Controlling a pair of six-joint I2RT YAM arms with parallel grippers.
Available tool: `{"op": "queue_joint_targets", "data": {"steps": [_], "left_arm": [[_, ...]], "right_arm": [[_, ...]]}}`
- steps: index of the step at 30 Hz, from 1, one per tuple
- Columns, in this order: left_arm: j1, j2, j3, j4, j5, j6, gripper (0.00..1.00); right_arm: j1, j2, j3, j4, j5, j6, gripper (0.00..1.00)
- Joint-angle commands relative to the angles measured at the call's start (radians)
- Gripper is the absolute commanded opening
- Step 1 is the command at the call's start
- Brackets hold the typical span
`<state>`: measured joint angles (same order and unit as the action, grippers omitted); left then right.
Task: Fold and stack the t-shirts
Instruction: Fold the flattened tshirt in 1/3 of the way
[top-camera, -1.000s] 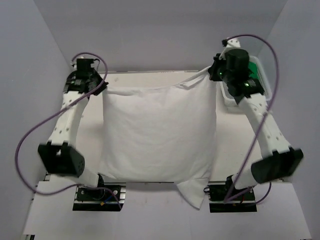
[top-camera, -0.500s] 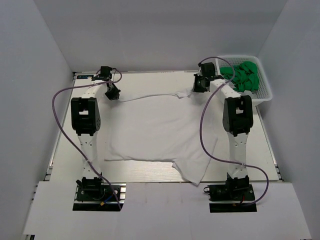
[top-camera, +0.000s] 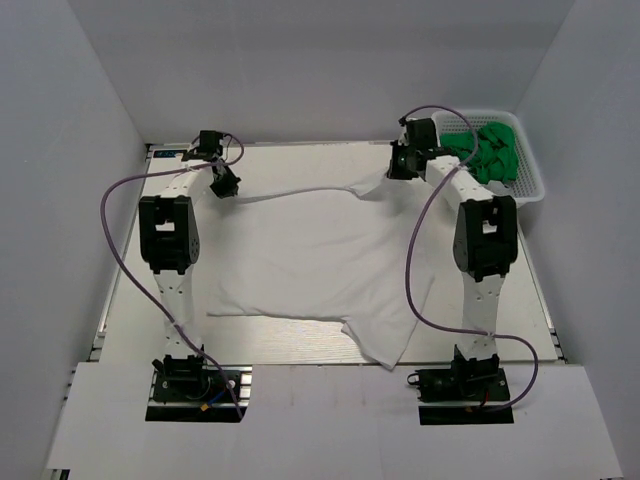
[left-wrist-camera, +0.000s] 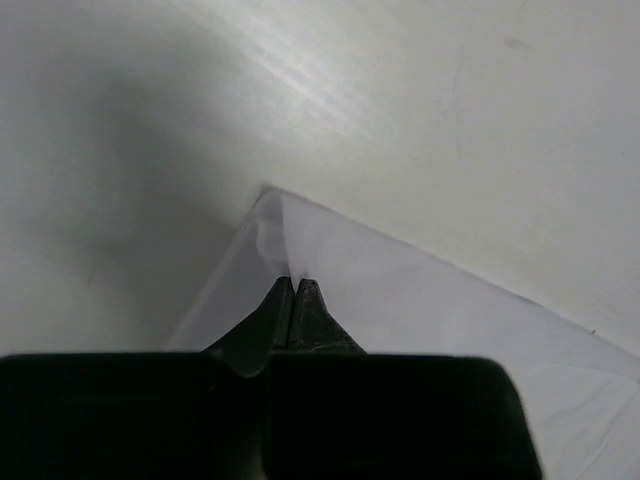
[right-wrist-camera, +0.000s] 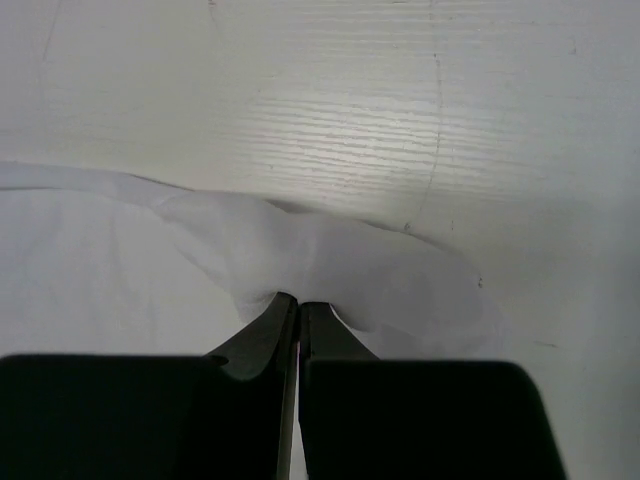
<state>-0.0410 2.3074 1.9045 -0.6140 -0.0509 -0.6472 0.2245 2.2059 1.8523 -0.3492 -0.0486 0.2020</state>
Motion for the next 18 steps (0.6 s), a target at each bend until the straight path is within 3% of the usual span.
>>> {"op": "queue_joint_targets", "data": {"steps": [1, 6, 18], "left_arm": [[0.004, -0.21, -0.102, -0.006, -0.038, 0.014, 0.0], [0.004, -0.341, -0.26, -0.021, -0.07, 0.014, 0.0], [0.004, -0.523, -0.502, -0.039, -0.093, 0.014, 0.0]], "right_arm": [[0.001, -0.162, -0.101, -0.008, -0.008, 0.004, 0.0], [0.003, -0.348, -0.362, 0.052, -0.019, 0.022, 0.0], [0.001, -0.612, -0.642, -0.03, -0.024, 0.111, 0.0]]}}
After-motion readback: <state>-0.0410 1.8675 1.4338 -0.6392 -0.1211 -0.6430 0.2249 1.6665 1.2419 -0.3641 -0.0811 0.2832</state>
